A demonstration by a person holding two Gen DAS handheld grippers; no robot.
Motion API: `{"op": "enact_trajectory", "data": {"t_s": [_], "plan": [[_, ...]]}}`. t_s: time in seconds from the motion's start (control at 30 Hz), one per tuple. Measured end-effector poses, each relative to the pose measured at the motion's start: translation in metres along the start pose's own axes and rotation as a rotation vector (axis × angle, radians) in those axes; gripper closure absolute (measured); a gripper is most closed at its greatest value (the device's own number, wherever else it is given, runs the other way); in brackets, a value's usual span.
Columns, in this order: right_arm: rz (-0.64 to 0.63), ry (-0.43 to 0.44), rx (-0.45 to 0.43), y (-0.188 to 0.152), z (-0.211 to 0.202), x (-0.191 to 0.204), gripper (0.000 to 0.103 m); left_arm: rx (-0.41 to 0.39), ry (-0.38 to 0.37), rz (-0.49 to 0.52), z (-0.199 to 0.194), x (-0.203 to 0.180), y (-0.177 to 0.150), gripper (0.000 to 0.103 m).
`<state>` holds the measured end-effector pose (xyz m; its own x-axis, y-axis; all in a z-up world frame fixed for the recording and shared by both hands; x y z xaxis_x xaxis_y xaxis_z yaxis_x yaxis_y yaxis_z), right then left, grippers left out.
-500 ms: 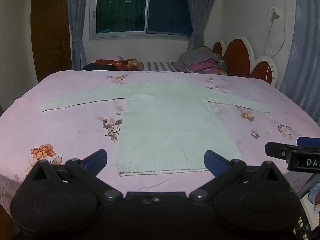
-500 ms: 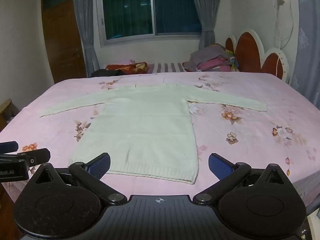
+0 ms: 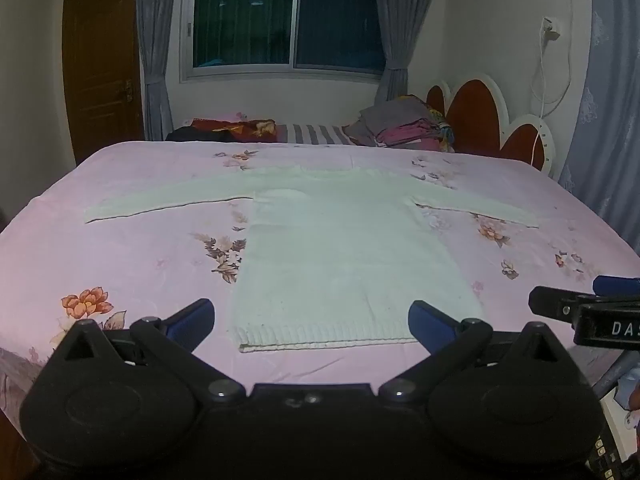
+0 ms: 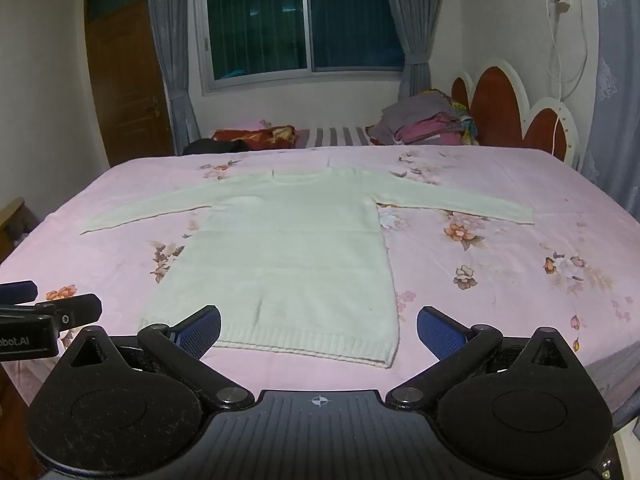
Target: Fold small clothes
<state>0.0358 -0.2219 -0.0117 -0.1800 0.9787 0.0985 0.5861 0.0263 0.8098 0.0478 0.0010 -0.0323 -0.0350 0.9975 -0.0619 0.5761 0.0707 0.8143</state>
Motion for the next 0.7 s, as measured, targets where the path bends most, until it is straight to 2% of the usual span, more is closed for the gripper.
{"op": "enact_trajectory", "data": {"t_s": [0.7], "plan": [[-0.018,0.006,-0.006,0.0055,-0.0002,0.0040,0.000,-0.005,0.004,-0.007,-0.0024,0.0009,0.0023,0.000]]}}
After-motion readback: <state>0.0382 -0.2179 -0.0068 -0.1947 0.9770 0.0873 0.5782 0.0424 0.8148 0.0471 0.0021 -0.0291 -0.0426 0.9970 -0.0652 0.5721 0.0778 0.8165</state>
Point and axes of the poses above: each gripper's, at about its wrist camera, not at the fingertips, and z roughly the way its jaws point, x to its left, y to its top, the point moved 6 cm from there along z, roughly the way its jaws point, and after that the axes turned 2 degrees about -z, right-handed, at the moved point
